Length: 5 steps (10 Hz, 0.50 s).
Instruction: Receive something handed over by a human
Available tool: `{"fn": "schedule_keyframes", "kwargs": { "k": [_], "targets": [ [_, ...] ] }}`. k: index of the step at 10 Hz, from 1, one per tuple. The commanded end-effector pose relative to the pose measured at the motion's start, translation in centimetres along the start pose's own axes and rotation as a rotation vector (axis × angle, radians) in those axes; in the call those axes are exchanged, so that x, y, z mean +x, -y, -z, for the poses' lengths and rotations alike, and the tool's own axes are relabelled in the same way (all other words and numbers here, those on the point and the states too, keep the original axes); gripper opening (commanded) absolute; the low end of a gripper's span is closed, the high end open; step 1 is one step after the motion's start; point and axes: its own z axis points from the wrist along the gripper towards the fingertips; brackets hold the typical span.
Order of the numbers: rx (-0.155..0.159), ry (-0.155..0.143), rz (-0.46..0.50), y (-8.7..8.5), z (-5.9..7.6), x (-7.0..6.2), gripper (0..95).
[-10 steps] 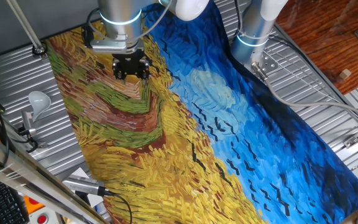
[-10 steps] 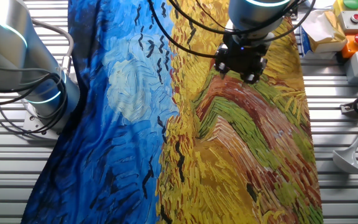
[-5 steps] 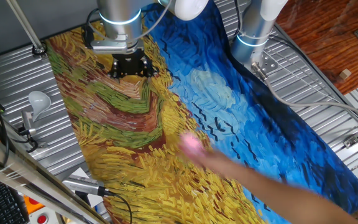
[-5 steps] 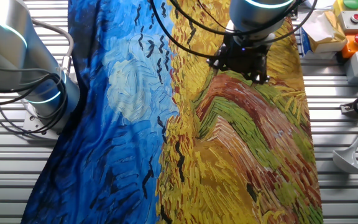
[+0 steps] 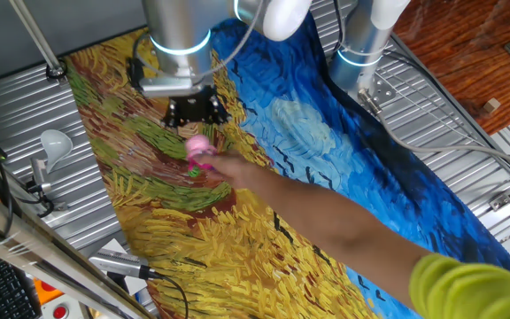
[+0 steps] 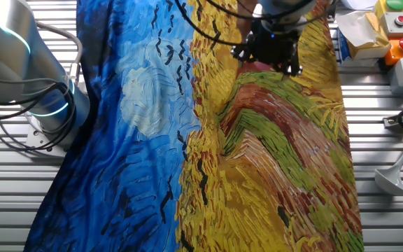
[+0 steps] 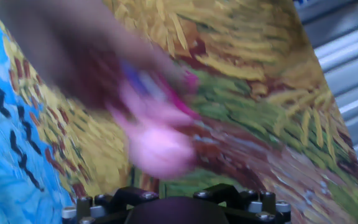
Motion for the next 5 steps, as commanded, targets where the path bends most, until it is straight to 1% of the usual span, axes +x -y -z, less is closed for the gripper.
{"fn": "schedule_keyframes", "kwargs": {
  "k": [1,2,3,4,5],
  "targets": [
    [0.006,0.001,0.000,-0.3,-0.1,-0.2,95.0],
    [0.011,0.009,0.017,-0.1,-0.1,-0.4,95.0],
    [0.015,0.009,0.031,0.3,-0.2,-0.6,95.0],
    [0.014,0.010,0.031,0.4,-0.2,-0.8,95.0],
    [0.010,0.017,0.019,0.5,-0.5,-1.3,95.0]
  ]
}}
